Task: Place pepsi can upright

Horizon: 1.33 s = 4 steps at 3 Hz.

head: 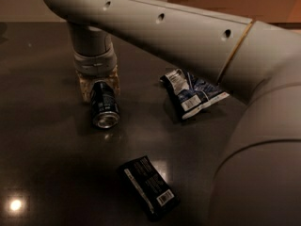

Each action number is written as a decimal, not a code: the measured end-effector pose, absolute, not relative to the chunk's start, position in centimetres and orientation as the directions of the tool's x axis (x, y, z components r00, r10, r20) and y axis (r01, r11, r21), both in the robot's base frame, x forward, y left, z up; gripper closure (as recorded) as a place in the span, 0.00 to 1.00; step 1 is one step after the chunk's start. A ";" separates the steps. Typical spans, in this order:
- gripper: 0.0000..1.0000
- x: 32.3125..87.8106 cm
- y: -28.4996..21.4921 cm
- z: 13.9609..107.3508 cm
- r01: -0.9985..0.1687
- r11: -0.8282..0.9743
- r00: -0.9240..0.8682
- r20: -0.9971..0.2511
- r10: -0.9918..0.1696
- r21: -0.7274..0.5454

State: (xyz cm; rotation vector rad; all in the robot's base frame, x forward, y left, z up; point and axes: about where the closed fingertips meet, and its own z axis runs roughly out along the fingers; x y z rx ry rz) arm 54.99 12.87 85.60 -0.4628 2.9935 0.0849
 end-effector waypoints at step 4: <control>1.00 56.1 11.5 93.6 -0.658 0.753 -0.597 -0.587 -0.547 -0.033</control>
Offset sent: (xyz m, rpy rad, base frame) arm 0.0005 0.0023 0.0752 0.1052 -0.4643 0.3700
